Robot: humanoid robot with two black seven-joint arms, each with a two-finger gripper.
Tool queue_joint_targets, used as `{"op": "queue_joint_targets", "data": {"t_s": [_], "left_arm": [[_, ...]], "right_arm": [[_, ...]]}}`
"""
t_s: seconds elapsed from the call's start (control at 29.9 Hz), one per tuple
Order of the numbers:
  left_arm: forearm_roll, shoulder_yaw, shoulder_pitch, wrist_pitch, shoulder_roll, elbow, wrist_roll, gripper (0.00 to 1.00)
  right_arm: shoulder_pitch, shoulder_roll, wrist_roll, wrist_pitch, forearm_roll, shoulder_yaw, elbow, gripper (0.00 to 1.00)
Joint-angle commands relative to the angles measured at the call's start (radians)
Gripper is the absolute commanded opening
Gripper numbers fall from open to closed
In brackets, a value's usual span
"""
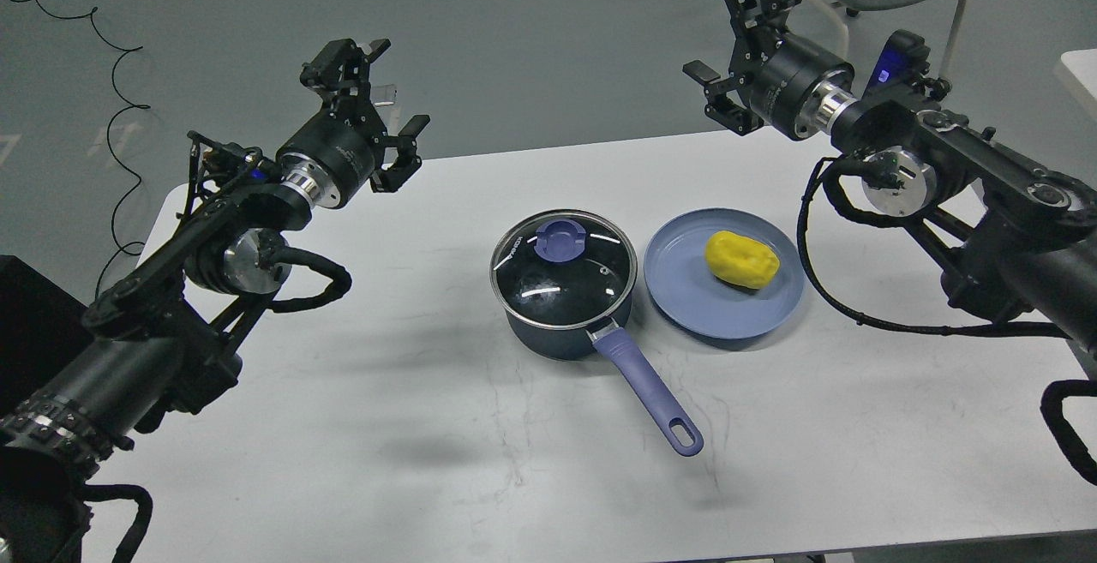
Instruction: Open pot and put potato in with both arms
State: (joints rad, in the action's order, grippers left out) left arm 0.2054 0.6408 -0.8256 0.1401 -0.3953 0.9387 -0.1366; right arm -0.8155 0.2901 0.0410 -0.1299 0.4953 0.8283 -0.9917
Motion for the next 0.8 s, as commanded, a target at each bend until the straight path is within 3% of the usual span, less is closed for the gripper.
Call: {"op": "queue_joint_targets", "data": {"t_s": [0.0, 0.17, 0.77], "left_arm": [[-0.001, 0.002, 0.005, 0.009, 0.003, 0.000, -0.008, 0.98], [-0.001, 0.002, 0.006, 0.012, 0.004, 0.000, -0.046, 0.98], [0.000, 0.000, 0.013, 0.012, -0.020, 0.000, -0.044, 0.98]], "right_arm": [[-0.001, -0.008, -0.010, -0.003, 0.000, -0.001, 0.002, 1.00], [-0.001, -0.022, -0.009, -0.004, 0.003, -0.006, 0.002, 1.00], [0.006, -0.055, -0.007, 0.000, 0.009, -0.021, 0.002, 1.00]]}}
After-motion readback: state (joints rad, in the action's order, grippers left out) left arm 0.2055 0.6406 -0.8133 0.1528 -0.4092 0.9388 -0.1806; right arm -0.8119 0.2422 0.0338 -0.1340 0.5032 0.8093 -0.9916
